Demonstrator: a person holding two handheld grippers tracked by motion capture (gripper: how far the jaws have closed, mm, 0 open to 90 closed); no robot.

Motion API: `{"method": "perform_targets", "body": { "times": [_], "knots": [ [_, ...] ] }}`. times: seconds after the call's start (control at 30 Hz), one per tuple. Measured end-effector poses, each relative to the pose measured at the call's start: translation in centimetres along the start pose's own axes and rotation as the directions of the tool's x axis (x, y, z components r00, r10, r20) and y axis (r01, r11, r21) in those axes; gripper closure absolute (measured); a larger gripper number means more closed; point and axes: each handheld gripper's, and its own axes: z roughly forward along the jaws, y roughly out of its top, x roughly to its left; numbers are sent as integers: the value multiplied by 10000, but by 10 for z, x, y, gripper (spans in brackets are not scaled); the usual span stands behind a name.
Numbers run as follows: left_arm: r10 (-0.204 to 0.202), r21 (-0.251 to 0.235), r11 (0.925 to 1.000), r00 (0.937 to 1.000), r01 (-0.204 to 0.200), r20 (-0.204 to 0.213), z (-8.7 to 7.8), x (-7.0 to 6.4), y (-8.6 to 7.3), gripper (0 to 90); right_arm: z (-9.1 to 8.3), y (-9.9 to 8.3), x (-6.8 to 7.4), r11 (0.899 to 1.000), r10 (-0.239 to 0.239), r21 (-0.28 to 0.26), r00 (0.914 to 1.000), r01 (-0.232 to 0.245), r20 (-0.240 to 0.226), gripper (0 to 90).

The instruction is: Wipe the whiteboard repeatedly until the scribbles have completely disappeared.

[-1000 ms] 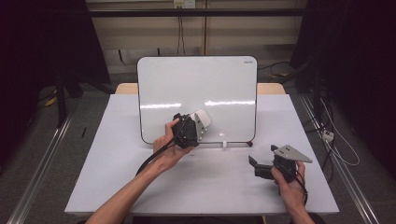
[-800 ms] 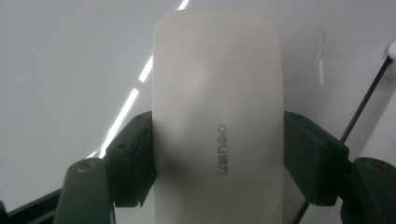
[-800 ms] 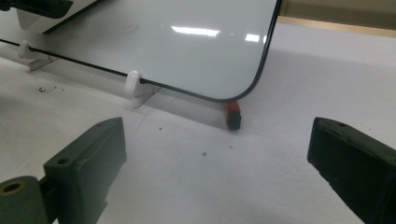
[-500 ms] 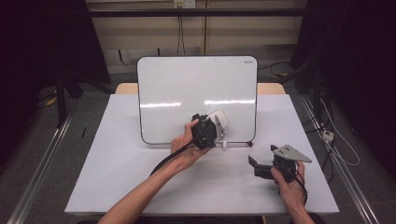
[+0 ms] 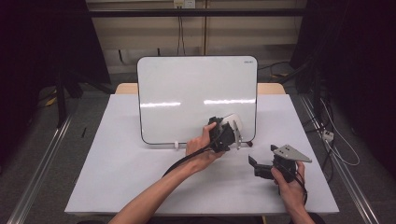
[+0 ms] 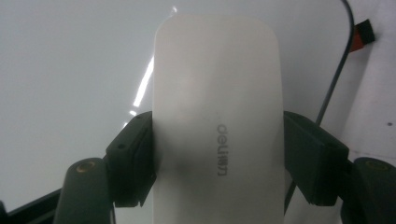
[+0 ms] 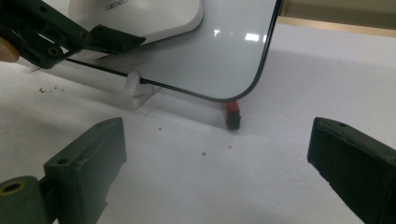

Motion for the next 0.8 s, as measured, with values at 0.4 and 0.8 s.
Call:
{"method": "perform_targets", "body": {
  "times": [0.4, 0.8],
  "knots": [
    [325, 99, 9994, 9990, -328, 309, -10, 3, -24, 310, -2, 0, -1, 10000, 40, -31, 10000, -40, -3, 45],
    [-802, 551, 9952, 9968, 805, -79, -29, 36, -63, 311, -1, 0, 0, 10000, 22, -25, 10000, -22, 25, 45]
  ]
}}
